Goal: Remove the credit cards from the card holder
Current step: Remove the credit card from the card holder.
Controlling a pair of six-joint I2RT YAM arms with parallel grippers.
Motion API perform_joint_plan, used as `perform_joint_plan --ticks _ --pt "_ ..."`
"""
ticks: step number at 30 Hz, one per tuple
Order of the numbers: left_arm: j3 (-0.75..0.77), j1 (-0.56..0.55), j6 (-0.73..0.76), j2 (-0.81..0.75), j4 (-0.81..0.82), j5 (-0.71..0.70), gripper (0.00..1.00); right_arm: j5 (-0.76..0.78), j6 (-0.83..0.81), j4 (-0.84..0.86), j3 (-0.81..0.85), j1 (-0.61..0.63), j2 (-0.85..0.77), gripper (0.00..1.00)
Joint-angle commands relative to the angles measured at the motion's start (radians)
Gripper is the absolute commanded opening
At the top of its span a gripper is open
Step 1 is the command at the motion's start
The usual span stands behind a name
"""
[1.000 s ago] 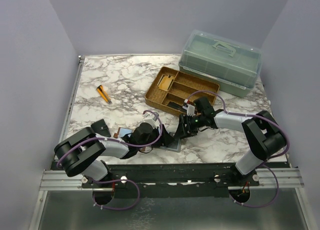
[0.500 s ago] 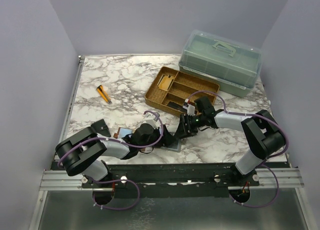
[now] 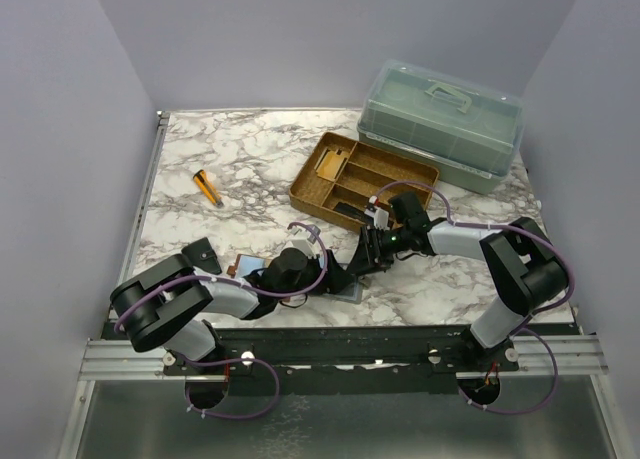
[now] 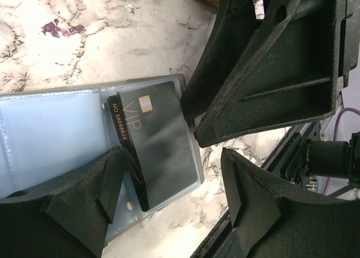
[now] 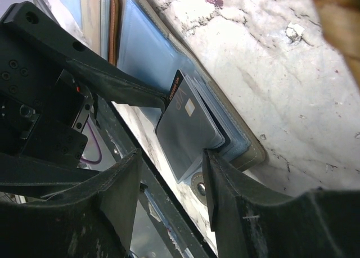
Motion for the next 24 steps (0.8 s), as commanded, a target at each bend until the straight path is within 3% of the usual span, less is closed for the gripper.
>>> perform_joint_plan --ticks 1,24 --pt "-0.035 -0.012 0.024 0.004 -0.097 -0.013 0.76 -0.051 -0.018 0.108 0.032 0.01 -0.031 0.52" --pt "0.007 -0.012 -0.046 0.025 -0.192 -0.056 0.75 -0.094 -0.004 0.098 0.083 0.01 -0.005 0.5"
